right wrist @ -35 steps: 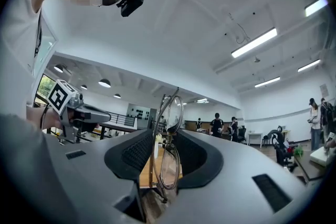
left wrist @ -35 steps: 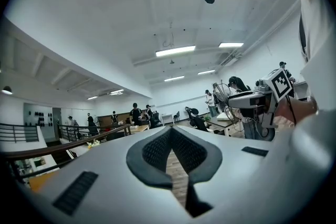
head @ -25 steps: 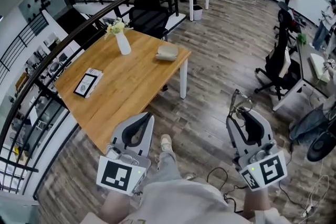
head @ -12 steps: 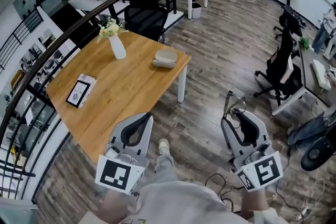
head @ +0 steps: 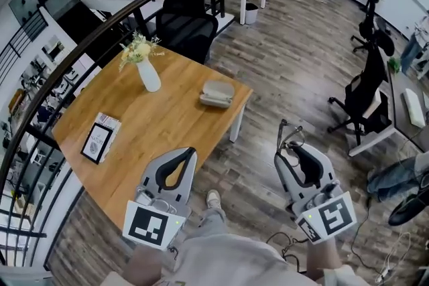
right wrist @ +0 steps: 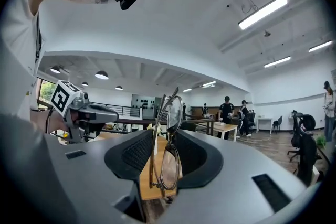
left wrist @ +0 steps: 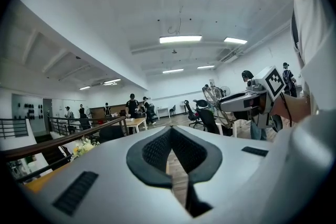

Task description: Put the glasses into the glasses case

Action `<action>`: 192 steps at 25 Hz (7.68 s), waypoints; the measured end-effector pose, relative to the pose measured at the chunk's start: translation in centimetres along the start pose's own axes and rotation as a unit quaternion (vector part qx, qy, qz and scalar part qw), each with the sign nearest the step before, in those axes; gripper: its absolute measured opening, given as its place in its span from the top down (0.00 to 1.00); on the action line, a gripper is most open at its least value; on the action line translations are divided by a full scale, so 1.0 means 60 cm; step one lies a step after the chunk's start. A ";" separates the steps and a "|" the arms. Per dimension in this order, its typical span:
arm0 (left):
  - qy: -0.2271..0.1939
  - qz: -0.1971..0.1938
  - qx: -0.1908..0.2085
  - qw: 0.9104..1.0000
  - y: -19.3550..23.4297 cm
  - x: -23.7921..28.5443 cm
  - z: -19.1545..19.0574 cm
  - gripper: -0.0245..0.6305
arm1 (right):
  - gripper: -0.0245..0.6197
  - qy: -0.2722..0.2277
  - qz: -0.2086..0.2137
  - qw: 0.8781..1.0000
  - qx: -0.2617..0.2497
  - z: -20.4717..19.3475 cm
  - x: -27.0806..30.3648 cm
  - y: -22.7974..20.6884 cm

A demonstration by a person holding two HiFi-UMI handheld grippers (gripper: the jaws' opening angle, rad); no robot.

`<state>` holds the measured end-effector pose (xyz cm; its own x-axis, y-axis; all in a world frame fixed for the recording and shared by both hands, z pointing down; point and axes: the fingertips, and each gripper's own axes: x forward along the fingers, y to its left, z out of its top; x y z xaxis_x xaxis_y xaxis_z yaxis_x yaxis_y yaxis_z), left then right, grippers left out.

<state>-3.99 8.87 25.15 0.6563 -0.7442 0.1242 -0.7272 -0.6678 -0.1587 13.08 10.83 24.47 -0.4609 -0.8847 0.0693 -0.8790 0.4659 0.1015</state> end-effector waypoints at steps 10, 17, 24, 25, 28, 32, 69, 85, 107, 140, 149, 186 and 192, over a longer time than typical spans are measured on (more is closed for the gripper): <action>0.000 -0.017 -0.020 1.000 0.228 0.126 -0.014 0.94 | 0.71 0.016 0.002 1.000 -0.008 0.028 0.273 -0.032; 0.006 -0.017 -0.028 0.999 0.301 0.166 -0.057 0.94 | 0.71 0.018 -0.004 1.000 -0.013 0.012 0.360 -0.039; 0.018 -0.006 -0.038 0.999 0.337 0.214 -0.078 0.94 | 0.71 0.035 0.002 0.999 -0.023 -0.003 0.407 -0.076; 0.020 -0.003 -0.040 0.999 0.340 0.221 -0.080 0.94 | 0.71 0.038 0.004 0.999 -0.023 -0.008 0.413 -0.084; 0.025 0.004 -0.037 0.999 0.344 0.244 -0.079 0.94 | 0.71 0.048 0.014 0.999 -0.021 -0.022 0.430 -0.107; 0.028 0.008 -0.028 0.999 0.338 0.281 -0.076 0.94 | 0.71 0.052 0.031 0.998 -0.025 -0.033 0.448 -0.140; 0.195 0.054 -0.135 0.970 0.438 0.524 -0.450 0.94 | 0.71 0.291 0.176 0.940 -0.043 -0.544 0.790 -0.188; 0.258 0.030 -0.176 0.949 0.415 0.511 -0.583 0.94 | 0.71 0.391 0.263 0.863 -0.182 -0.756 0.817 -0.125; 0.265 0.012 -0.184 0.946 0.390 0.483 -0.609 0.94 | 0.68 0.361 0.299 0.851 -0.236 -0.766 0.767 -0.071; 0.281 -0.013 -0.186 0.941 0.304 0.410 -0.620 0.94 | 0.55 0.372 0.290 0.817 -0.331 -0.801 0.712 -0.027; 0.280 -0.004 -0.185 0.942 0.301 0.396 -0.618 0.94 | 0.55 0.376 0.284 0.836 -0.281 -0.796 0.701 -0.021; 0.114 0.054 0.043 0.991 0.360 0.357 -0.180 0.94 | 0.73 0.049 0.094 0.991 -0.078 -0.121 0.590 -0.174; 0.057 0.070 0.056 0.994 0.360 0.336 -0.084 0.94 | 0.76 -0.009 0.102 0.993 -0.060 -0.027 0.542 -0.162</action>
<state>-7.49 -20.64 29.15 0.5191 -0.8303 0.2029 -0.7781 -0.5573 -0.2898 6.83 -22.44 27.33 -0.6310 -0.7712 0.0835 -0.7466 0.6330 0.2048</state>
